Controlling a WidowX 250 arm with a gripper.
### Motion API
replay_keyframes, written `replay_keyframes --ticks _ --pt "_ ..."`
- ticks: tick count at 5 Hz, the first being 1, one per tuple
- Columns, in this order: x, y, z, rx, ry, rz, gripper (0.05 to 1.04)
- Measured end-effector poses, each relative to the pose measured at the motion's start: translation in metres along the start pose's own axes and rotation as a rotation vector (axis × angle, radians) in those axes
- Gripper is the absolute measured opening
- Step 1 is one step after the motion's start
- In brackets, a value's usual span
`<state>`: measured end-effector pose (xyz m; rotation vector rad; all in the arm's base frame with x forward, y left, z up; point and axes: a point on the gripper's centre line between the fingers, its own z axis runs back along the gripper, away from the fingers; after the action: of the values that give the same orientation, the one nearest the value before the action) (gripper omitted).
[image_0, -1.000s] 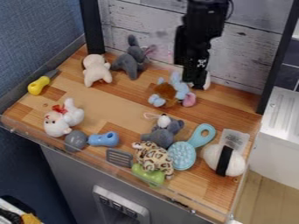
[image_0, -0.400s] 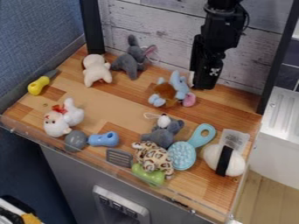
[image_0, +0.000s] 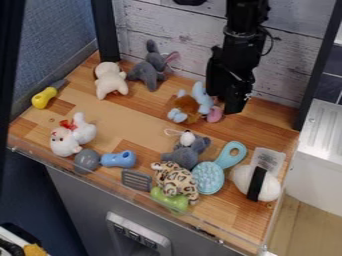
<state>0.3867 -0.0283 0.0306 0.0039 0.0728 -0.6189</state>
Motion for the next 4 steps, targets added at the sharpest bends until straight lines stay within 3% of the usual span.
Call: replay_keyframes --ticks 1,2,3,4 --pt "-0.003 0.001 -0.01 -0.011 0.006 0.052 1.0" --pt "-0.003 0.007 -0.02 -0.009 0.006 -0.014 0.999" --pt "-0.002 0.009 -0.021 0.003 0.002 -0.156 0.949" --pt "-0.003 0.015 -0.022 0.015 0.0 -0.304 0.663"
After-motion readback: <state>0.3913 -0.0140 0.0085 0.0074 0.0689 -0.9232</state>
